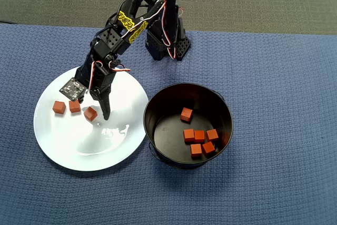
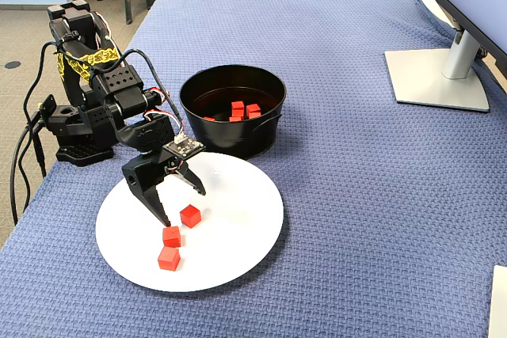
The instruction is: Pick up the red cubes from the white plate and place them in the black recipient
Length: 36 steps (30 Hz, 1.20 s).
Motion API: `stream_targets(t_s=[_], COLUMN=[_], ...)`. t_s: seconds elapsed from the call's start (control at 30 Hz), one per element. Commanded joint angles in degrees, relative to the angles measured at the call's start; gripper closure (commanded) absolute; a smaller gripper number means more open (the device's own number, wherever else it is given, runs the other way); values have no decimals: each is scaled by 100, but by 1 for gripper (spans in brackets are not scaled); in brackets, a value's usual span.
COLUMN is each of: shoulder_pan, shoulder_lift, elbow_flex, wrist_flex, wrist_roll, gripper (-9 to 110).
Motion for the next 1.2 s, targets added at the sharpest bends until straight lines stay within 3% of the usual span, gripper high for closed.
stream_targets(t_s=[0.0,0.9,0.97,1.07,1.17], shoulder_pan=[-18,-598,-615,-624,-615], shoulder_lift=[44,-290,-290,-272,-220], elbow_flex=[44,-88,-114,-114,-123], wrist_flex=[-185,-536,-527,-545,-562], wrist_roll=[114,923,967,1020,1063], gripper=[63,75,82,101,101])
